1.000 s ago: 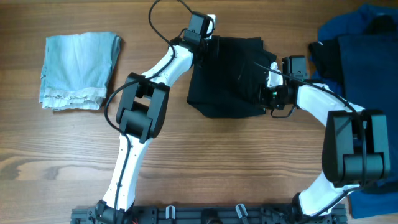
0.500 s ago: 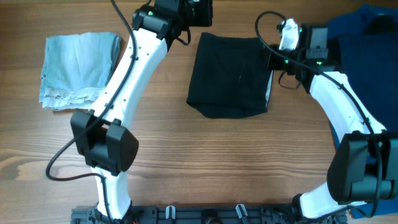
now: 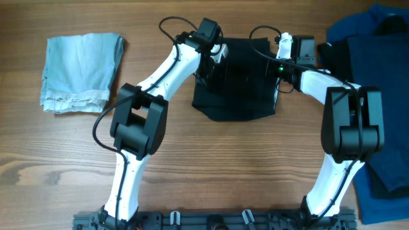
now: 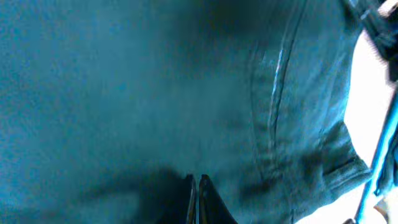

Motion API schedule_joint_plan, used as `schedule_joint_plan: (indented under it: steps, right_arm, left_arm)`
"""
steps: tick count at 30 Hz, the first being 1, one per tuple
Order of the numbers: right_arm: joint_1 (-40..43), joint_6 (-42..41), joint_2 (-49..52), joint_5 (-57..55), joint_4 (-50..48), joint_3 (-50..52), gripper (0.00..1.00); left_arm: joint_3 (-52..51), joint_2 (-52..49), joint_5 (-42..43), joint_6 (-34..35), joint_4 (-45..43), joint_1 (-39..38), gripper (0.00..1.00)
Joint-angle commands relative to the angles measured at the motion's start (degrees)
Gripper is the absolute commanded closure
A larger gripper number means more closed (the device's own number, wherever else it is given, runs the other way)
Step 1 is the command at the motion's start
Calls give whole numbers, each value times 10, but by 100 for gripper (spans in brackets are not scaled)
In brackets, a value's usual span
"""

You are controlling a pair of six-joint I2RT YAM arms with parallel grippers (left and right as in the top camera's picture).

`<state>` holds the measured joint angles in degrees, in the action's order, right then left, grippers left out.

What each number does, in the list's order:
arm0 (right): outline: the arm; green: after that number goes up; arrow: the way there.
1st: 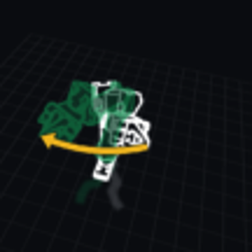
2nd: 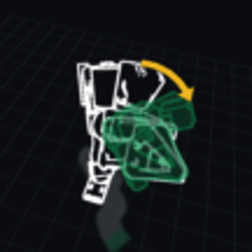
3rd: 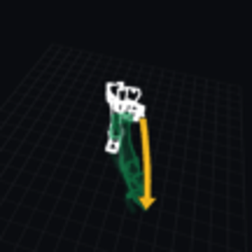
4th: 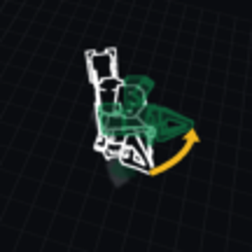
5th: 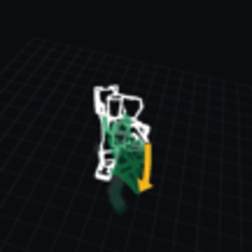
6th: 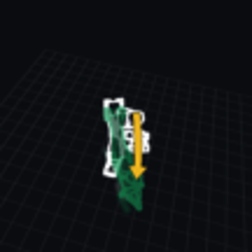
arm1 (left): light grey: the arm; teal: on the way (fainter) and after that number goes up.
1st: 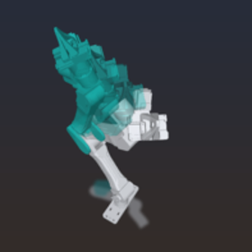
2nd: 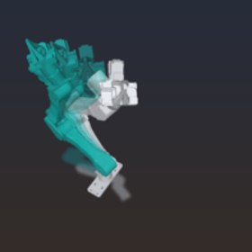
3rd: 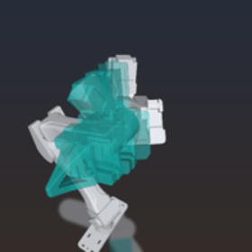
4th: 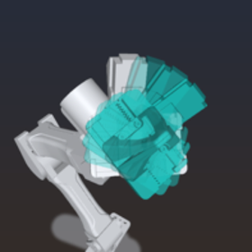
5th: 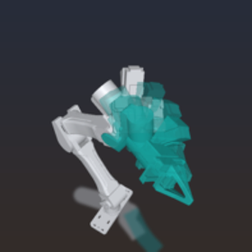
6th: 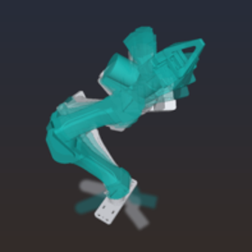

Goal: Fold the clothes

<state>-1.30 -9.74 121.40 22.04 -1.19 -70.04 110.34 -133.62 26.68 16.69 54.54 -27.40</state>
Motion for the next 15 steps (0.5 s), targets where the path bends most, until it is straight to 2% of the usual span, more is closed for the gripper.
schedule_joint_plan:
  steps: [1, 2, 6, 9, 15]
  right_arm:
    - [-2, 8, 32, -14, -1, 5, 96]
    - [-1, 8, 18, 1, -3, 1, 96]
    - [2, 8, -68, 26, 13, -9, 95]
    - [2, 6, -148, 7, 52, -9, 95]
    - [4, 6, -158, -33, 112, -9, 96]
  left_arm:
    - [3, -1, 3, -12, 6, 0, 96]
    - [5, 12, 3, -30, 7, 2, 96]
    - [6, 71, 13, -27, 4, 3, 96]
    - [5, 86, 26, -26, 43, -23, 96]
    - [-35, 66, 17, -24, 52, -74, 96]
